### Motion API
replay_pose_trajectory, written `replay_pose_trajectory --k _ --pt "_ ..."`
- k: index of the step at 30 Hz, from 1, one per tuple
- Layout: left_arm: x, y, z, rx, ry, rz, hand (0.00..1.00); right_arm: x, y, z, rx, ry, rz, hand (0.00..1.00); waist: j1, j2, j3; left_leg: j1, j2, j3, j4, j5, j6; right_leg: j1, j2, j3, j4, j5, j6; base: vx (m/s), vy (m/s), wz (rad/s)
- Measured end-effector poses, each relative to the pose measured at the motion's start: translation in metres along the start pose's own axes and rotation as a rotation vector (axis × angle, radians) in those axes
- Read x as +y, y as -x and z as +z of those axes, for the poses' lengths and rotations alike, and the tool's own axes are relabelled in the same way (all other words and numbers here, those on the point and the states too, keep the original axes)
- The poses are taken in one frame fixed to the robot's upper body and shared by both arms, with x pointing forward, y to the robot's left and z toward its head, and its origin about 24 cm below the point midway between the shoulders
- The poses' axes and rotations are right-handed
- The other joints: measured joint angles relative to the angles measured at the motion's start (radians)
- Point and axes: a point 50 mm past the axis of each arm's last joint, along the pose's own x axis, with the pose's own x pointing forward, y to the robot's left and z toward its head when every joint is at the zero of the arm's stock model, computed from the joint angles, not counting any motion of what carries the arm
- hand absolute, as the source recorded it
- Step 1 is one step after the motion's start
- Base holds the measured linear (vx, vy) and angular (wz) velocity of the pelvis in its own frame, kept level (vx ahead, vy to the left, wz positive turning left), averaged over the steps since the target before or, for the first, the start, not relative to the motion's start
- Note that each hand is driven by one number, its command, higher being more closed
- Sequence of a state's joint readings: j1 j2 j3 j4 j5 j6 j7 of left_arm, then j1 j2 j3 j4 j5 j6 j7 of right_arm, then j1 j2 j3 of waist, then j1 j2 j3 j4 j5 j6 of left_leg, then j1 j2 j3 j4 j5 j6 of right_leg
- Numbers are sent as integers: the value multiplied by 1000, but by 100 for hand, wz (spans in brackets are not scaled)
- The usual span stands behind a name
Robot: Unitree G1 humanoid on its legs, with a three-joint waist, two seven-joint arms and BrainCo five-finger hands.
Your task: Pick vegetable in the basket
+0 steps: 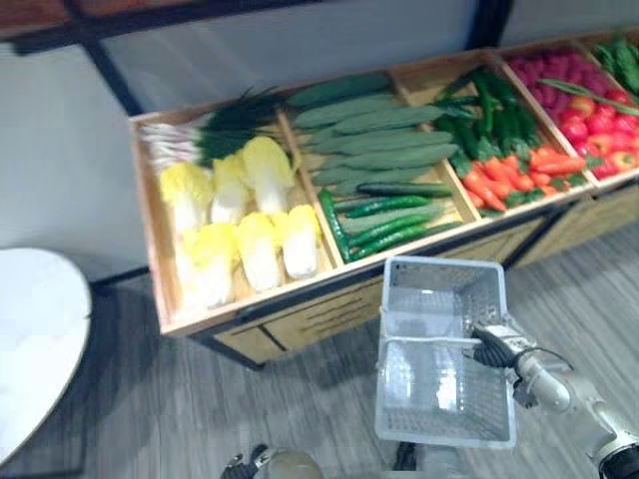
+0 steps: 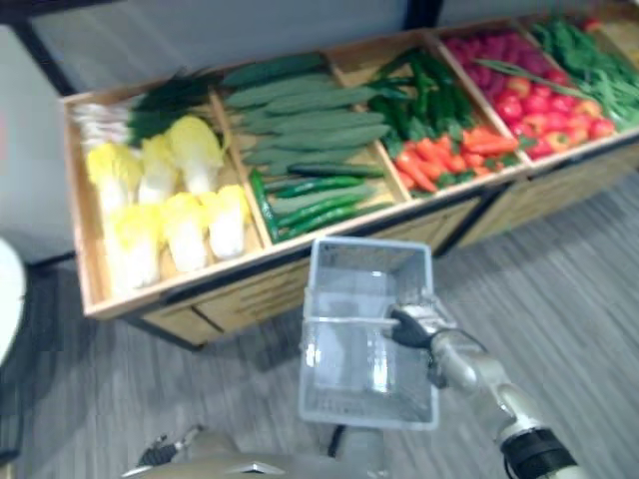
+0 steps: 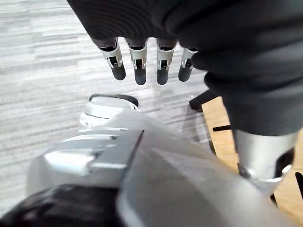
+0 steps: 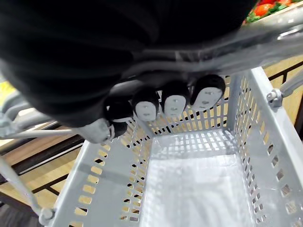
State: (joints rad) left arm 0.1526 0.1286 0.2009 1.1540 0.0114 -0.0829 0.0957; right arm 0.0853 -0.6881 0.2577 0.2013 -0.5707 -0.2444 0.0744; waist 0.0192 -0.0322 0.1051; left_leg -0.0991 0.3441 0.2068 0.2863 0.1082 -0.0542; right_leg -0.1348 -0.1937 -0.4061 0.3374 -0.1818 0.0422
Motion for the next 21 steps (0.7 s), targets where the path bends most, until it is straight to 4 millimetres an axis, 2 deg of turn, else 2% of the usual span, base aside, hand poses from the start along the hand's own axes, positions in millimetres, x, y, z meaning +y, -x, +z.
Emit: replay_pose_trajectory --k 1,3,6,8,10,15,17,21 --pt "-5 1 -1 4 -8 -14 0 3 4 -3 21 -20 -8 100 -6 10 -4 10 -23 109 31 -57 8 37 1 -38 -29 3 -5 -15 -142 75" --pt "-5 1 -1 2 -16 -13 0 7 4 -2 28 -44 -13 100 -17 19 -3 35 -64 177 -18 -78 -1 60 14 -71 -67 1 1 -80 -120 68" --pt "-6 2 -4 11 -22 -13 0 13 8 -3 38 -71 -12 100 -16 59 -8 59 -87 167 -184 -64 -11 49 69 -85 -127 23 10 -88 -43 27" --pt "-6 3 -8 21 -23 -12 0 12 10 -8 68 -94 -37 100 -18 73 -10 71 -97 166 -249 -42 -44 35 74 -85 -125 32 11 -81 45 16" --pt "-6 2 -5 12 -22 -13 0 11 14 -21 128 -112 -65 100 -23 88 -16 72 -113 164 -287 -33 -55 17 72 -74 -126 44 13 -37 105 23" --pt "-6 0 3 -10 -21 -11 0 15 30 -58 296 -155 -80 100 -30 94 -16 71 -148 166 -335 -33 -57 -6 64 -21 -142 78 19 -2 122 6" --pt "-1 -1 5 -20 -15 5 0 15 40 -76 389 -185 -100 100 -36 92 -15 80 -160 173 -354 -33 -58 -5 66 -2 -165 104 18 39 96 -17" --pt "10 -2 8 -24 31 53 0 24 57 -103 544 -253 -99 100 -40 91 -14 112 -170 196 -365 -43 -70 0 67 36 -167 118 20 49 44 -30"
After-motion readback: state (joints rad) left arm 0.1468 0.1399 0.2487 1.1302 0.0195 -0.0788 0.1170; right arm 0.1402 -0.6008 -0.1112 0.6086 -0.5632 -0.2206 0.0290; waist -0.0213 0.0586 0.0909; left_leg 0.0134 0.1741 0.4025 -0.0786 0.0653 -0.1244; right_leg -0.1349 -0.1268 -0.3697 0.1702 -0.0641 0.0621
